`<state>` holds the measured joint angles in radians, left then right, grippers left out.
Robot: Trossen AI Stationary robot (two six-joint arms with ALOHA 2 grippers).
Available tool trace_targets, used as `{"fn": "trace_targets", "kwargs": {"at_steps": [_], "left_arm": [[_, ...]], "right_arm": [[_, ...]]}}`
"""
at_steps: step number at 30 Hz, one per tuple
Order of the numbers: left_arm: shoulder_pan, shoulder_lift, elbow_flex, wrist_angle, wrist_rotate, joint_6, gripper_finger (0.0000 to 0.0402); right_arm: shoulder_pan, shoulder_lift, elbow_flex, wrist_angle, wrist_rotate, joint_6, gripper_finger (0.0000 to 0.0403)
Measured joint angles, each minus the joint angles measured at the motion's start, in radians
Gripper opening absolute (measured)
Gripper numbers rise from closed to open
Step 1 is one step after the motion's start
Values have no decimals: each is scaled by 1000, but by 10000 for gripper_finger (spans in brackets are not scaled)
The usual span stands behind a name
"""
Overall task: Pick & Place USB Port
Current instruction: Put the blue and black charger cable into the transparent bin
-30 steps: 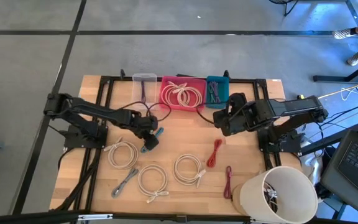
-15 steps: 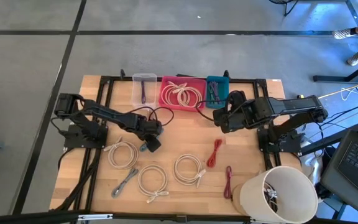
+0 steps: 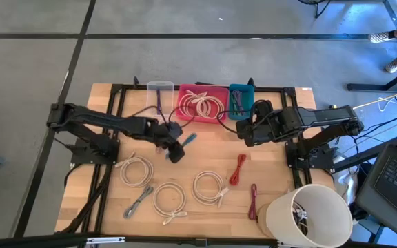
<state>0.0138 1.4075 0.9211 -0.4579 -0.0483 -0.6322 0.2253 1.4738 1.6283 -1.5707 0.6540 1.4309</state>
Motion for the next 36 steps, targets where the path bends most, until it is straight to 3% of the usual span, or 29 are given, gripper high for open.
{"fn": "trace_targets", "kwargs": {"at_steps": [6, 12, 18, 23, 27, 36], "left_arm": [[103, -92, 148, -142, -122, 104, 17], [347, -145, 281, -217, -158, 172, 16], [629, -134, 379, -223, -44, 169, 16], [811, -63, 383, -252, 109, 95, 16], [877, 21, 383, -287, 202, 76, 15], [881, 197, 383, -367, 200, 103, 14]], "right_arm": [[0, 0, 0, 0, 0, -3, 215], [0, 0, 0, 0, -2, -4, 215], [0, 0, 0, 0, -10, -9, 215], [0, 0, 0, 0, -11, -25, 215], [0, 0, 0, 0, -11, -26, 215], [2, 0, 0, 0, -19, -48, 215]]}}
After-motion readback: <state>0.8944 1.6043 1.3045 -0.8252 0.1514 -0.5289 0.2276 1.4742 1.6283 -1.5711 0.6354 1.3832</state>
